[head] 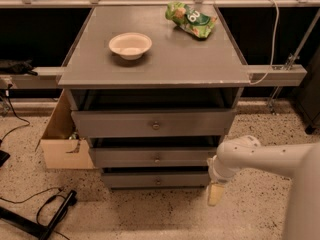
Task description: Open bottom drawer
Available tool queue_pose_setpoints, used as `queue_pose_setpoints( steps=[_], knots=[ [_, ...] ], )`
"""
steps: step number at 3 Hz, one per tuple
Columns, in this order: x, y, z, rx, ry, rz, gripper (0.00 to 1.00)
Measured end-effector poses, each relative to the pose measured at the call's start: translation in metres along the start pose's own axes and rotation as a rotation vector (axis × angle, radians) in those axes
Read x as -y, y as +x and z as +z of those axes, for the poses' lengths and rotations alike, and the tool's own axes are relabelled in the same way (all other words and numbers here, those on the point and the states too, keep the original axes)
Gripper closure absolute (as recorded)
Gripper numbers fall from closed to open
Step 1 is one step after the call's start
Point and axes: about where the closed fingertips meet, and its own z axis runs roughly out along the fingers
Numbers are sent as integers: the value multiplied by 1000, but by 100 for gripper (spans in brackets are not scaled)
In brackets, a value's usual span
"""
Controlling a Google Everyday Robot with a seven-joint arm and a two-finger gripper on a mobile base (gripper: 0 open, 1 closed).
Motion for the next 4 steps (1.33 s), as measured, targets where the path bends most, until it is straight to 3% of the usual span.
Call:
queue_pose_setpoints(
  steps=[2, 3, 4],
  knots=[
    [12, 8, 122, 5, -54, 47, 0],
    [35, 9, 186, 33, -60, 93, 0],
    [35, 9, 186, 33, -60, 93, 0]
  ],
)
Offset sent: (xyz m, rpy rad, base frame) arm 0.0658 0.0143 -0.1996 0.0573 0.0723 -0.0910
